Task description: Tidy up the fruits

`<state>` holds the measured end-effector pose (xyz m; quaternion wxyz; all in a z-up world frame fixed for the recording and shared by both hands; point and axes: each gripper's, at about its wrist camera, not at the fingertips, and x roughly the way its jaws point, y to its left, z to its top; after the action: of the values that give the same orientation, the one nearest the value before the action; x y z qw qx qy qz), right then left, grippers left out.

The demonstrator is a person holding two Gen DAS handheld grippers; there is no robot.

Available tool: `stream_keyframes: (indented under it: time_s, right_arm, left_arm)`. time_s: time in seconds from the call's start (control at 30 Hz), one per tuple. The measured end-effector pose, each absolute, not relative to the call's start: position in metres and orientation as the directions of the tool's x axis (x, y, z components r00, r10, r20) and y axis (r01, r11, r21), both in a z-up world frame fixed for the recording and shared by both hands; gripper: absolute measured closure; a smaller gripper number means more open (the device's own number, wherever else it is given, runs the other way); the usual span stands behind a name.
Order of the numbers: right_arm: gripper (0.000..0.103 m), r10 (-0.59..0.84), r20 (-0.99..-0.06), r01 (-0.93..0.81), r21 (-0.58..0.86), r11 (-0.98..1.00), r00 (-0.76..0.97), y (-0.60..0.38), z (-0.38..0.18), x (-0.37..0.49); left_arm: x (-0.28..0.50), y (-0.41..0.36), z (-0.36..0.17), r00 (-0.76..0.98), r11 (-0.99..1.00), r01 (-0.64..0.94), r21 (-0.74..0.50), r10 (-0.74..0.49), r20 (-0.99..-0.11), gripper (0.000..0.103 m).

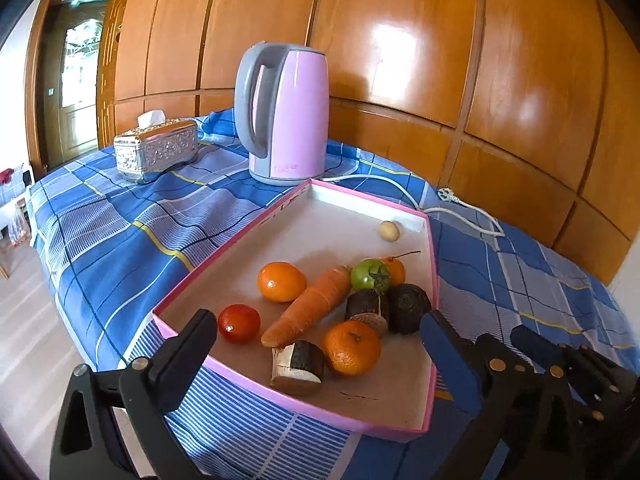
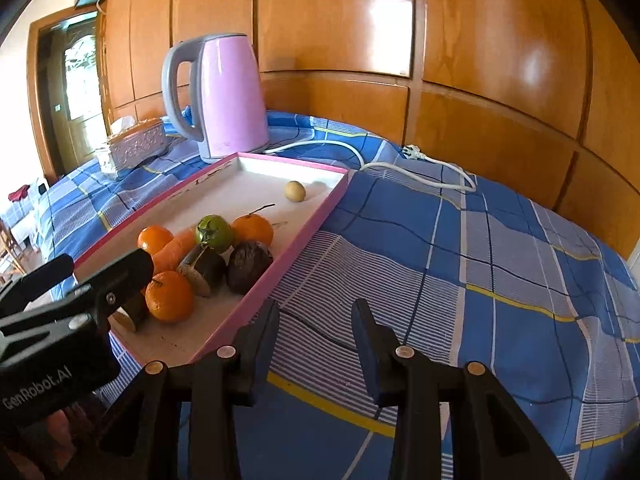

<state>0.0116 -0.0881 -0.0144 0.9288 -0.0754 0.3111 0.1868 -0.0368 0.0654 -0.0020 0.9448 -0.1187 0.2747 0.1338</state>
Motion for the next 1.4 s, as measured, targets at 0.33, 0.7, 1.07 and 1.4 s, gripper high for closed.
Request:
stream_keyframes:
  time_s: [0.33, 0.7, 1.07, 1.4]
  right_arm:
    - [0.065, 0.288, -0.598, -0.372, -0.019, 0.928, 0.748, -0.0914, -0.0142, 0.0148]
    - [0.065, 0.285, -0.584, -0.370, -0.029, 0.929, 0.760, -0.0922, -0.0122, 0.0127]
    - [0.065, 0.279, -0.592, -0.371, -0.037, 0.928, 0.756, -0.0912, -0.0138, 0.0138]
    - [0.065, 0.272, -0.591, -0.377, -0.057, 0.925, 0.759, -0.0888, -0.0146, 0.0128]
  left_arm:
    - [-0.0326, 0.0631, -0.0055, 0.806, 0.939, -0.316, -0.136, 0.190, -0.561, 0.000]
    - [-0.0329, 0.0637, -0.0049, 0.806, 0.938, -0.317, -0.143, 0.187, -0.562, 0.000]
    - [-0.0328, 0.0637, -0.0050, 0.806, 0.937, -0.321, -0.138, 0.194, -0.559, 0.000]
    - [-0.0333, 0.0622, -0.0034, 0.811, 0.939, -0.318, -0.133, 0.197, -0.550, 0.000]
